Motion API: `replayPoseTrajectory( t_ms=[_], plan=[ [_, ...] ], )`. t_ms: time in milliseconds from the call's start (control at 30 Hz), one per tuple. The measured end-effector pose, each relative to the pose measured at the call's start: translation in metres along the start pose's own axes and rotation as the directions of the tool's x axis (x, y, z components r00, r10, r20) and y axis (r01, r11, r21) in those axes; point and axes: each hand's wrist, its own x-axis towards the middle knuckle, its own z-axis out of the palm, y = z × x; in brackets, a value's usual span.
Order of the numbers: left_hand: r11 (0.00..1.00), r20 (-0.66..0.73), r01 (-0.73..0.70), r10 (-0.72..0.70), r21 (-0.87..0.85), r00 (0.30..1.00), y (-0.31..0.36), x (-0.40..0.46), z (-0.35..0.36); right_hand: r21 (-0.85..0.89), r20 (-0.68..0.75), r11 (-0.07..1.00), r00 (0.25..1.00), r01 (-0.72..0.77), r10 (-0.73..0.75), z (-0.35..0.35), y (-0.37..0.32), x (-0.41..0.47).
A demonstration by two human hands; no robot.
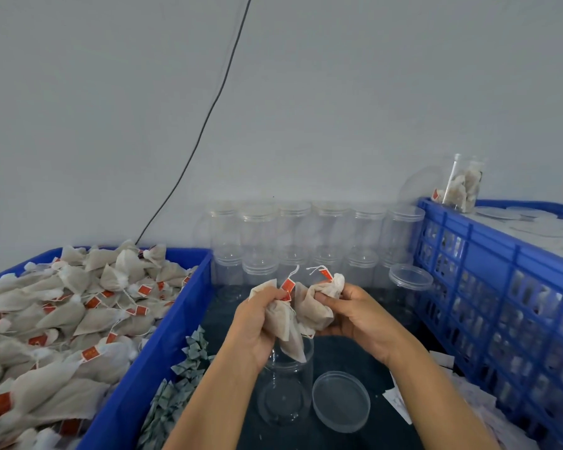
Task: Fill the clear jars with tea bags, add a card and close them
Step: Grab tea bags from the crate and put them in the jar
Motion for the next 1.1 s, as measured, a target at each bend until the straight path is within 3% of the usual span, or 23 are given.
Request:
replayPoseTrajectory(
  t_ms=[300,433,600,867,1000,1100],
  plan=[
    [0.998,-0.082,-0.037,0.032,-0.058,0.996,0.002,0.000,0.005,0.015,-0.064,0.999,0.997,0.038,-0.037,0.003,0.007,0.003],
    [0.984,-0.031,0.005,-0.010,-0.176,0.999,0.005,-0.002,0.001,0.046,-0.101,0.996,0.992,0.074,-0.070,0.002,0.008,0.000],
    [0.971,-0.002,-0.200,0.201,0.129,0.979,0.009,-0.006,-0.007,0.081,-0.188,0.985,0.973,0.154,-0.137,-0.005,0.007,-0.007],
    [0.729,-0.050,-0.410,0.518,0.548,0.854,-0.004,-0.003,-0.008,-0.021,-0.211,0.981,0.958,0.192,-0.192,0.008,0.001,-0.006],
    [0.698,-0.070,-0.470,0.594,0.541,0.801,-0.009,0.002,-0.004,-0.043,-0.184,0.987,0.970,0.155,-0.160,0.016,0.003,-0.005],
    [0.796,-0.085,-0.397,0.483,0.456,0.872,-0.013,0.005,-0.002,-0.047,-0.168,0.985,0.970,0.168,-0.174,0.017,0.002,-0.007]
  ],
)
